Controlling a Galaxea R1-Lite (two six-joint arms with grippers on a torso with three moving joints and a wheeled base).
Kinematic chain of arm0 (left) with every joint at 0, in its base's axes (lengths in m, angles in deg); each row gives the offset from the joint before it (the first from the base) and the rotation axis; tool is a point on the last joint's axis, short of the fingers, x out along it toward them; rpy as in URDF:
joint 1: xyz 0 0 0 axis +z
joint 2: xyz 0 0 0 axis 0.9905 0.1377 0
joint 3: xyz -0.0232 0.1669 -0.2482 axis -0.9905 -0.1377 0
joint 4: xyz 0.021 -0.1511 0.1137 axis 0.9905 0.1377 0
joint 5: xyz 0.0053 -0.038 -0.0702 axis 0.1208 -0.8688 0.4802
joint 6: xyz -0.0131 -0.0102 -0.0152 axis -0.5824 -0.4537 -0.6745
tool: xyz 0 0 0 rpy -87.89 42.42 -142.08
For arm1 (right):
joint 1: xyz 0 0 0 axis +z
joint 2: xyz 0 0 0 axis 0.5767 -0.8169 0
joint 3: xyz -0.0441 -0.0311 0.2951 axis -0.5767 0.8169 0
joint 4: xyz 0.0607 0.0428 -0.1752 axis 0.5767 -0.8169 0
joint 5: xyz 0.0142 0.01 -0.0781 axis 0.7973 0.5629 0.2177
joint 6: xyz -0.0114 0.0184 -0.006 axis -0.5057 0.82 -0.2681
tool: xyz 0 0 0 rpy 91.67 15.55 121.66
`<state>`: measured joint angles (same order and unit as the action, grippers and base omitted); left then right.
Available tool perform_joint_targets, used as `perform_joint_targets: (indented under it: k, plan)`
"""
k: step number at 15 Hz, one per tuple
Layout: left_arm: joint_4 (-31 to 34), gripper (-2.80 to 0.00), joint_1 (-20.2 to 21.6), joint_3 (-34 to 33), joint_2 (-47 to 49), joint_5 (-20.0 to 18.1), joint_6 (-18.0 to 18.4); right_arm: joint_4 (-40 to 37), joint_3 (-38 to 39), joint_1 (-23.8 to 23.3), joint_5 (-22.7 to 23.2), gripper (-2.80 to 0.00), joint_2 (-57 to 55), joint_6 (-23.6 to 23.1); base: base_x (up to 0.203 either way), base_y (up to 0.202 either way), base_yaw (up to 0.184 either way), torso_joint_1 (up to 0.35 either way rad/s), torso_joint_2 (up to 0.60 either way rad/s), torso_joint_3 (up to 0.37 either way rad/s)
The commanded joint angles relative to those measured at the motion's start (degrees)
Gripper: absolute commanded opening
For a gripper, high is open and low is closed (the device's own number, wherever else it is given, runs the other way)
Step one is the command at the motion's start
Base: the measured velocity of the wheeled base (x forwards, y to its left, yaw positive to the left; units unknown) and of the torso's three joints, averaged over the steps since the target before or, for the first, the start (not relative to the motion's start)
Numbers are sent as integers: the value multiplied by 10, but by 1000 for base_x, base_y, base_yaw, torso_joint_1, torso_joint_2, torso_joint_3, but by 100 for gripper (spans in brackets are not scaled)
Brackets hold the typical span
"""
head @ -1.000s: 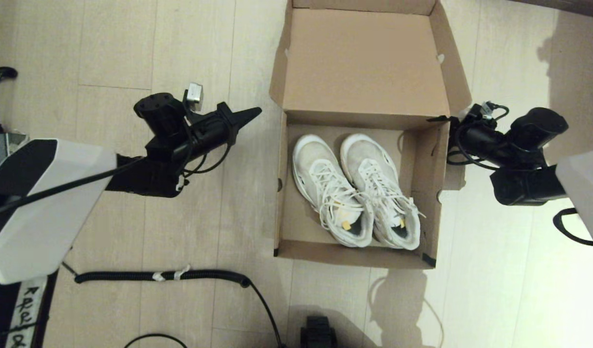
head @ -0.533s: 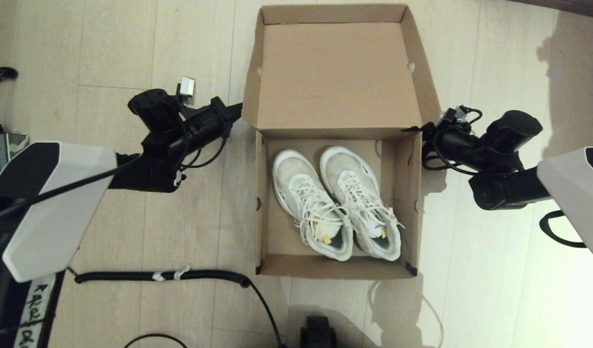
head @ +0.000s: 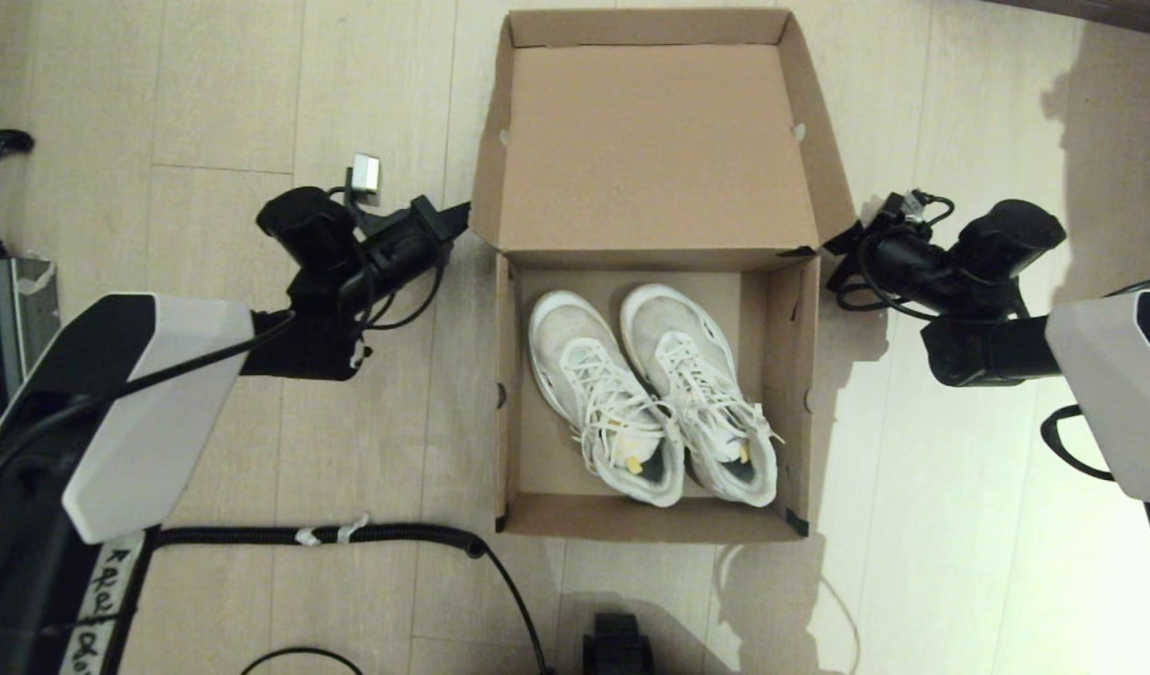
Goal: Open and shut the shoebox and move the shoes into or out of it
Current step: Close the shoe box
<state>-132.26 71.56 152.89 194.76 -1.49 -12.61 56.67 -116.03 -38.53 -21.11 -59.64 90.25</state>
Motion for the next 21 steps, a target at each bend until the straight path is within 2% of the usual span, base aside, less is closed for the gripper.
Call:
perform_joint_targets:
  k: [1, 4, 21]
  plan:
    - [-9, -280, -10, 0, 5, -3, -3, -6, -44, -4, 3, -280, -25, 19, 0, 0, 0, 0, 0, 0]
    - [-46, -280, -23, 1, 15, -3, -2, -17, -60, -1, 6, -280, -31, 26, 0, 0, 0, 0, 0, 0]
    - [-64, -280, -35, 0, -18, -3, -2, 1, -60, 24, -7, -280, 39, 33, 0, 0, 0, 0, 0, 0]
